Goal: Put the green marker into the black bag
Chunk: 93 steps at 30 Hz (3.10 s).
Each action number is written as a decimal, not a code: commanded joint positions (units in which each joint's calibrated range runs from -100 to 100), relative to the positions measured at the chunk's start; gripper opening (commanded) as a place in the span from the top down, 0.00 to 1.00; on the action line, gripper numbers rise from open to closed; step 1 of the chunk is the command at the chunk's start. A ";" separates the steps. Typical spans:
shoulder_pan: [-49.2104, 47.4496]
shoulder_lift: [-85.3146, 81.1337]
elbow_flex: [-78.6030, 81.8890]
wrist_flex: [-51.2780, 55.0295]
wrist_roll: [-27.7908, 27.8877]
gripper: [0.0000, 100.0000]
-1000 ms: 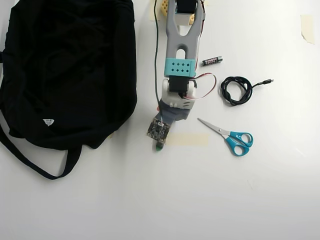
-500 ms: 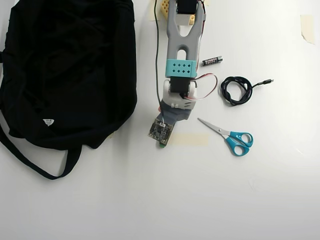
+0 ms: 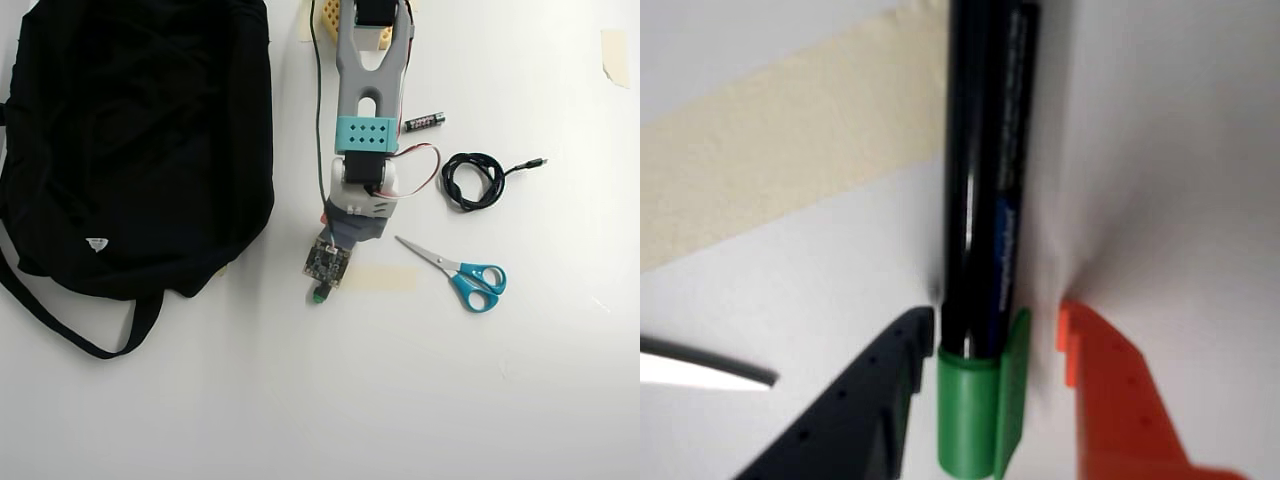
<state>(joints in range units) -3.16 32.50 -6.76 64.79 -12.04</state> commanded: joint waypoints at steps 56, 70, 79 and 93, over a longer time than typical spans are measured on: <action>0.84 -14.83 -3.93 7.90 0.29 0.98; 0.99 -25.53 -3.21 11.61 0.35 0.98; 0.17 -27.19 -3.21 13.33 2.97 0.98; 0.47 -27.19 -3.12 15.05 6.22 0.98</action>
<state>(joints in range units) -2.57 9.01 -8.88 79.13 -6.18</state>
